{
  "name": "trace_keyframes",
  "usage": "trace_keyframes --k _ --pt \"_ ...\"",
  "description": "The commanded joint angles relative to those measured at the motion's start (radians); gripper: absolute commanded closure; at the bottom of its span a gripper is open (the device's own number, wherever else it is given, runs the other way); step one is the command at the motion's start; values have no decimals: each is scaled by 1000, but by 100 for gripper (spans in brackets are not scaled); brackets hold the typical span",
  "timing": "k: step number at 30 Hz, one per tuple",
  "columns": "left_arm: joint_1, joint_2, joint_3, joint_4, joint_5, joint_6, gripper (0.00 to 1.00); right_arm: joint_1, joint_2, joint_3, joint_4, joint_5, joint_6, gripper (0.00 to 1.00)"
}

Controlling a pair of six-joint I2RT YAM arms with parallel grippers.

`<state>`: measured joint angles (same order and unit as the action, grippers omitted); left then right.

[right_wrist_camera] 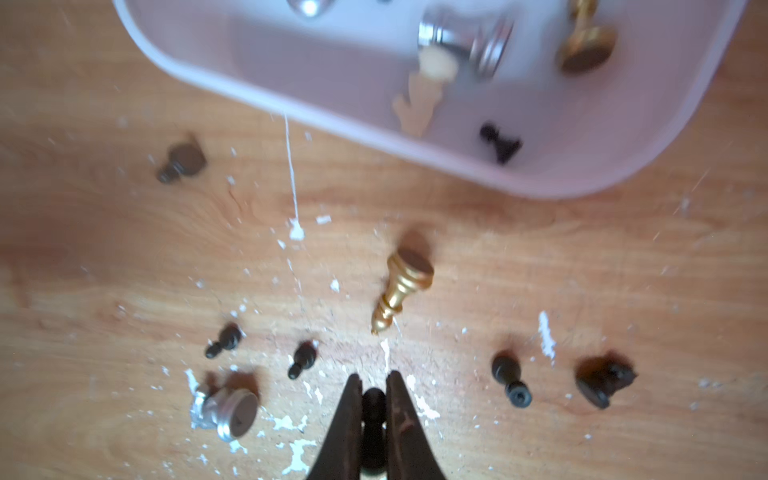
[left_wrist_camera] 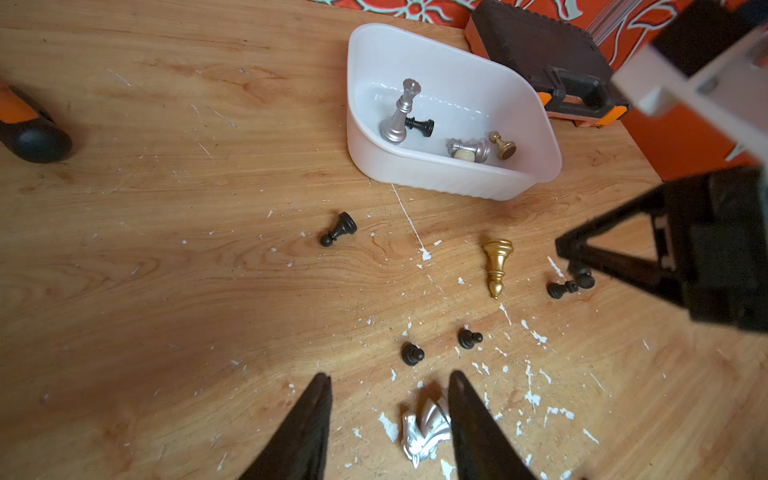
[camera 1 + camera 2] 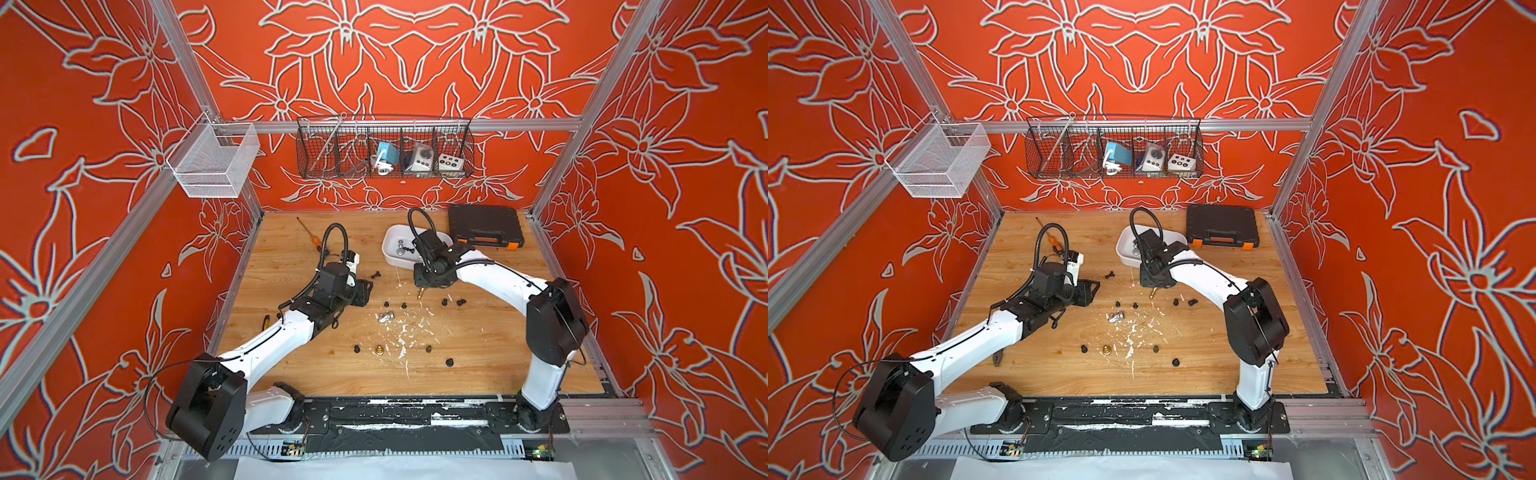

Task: Put the chess pieces into the storage box
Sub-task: Place the chess piece in the storage box.

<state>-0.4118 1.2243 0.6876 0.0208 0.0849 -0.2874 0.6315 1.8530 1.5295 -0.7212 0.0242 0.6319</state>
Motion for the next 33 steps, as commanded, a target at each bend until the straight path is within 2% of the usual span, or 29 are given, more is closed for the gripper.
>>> trace_keyframes --k 1,8,14,27,33 --pt "8 -11 8 -11 5 13 53 -47 54 115 -66 3 -70 87" --pt "16 -19 9 -17 4 13 53 -135 234 388 -120 -9 -134 86" --pt "19 -23 6 -21 5 8 53 -188 373 523 -83 -26 -122 86" --pt "22 -36 -11 -27 7 11 53 -228 560 692 -21 -59 -78 85" --pt "24 -42 -16 -31 6 12 53 -233 599 702 14 -97 -54 83"
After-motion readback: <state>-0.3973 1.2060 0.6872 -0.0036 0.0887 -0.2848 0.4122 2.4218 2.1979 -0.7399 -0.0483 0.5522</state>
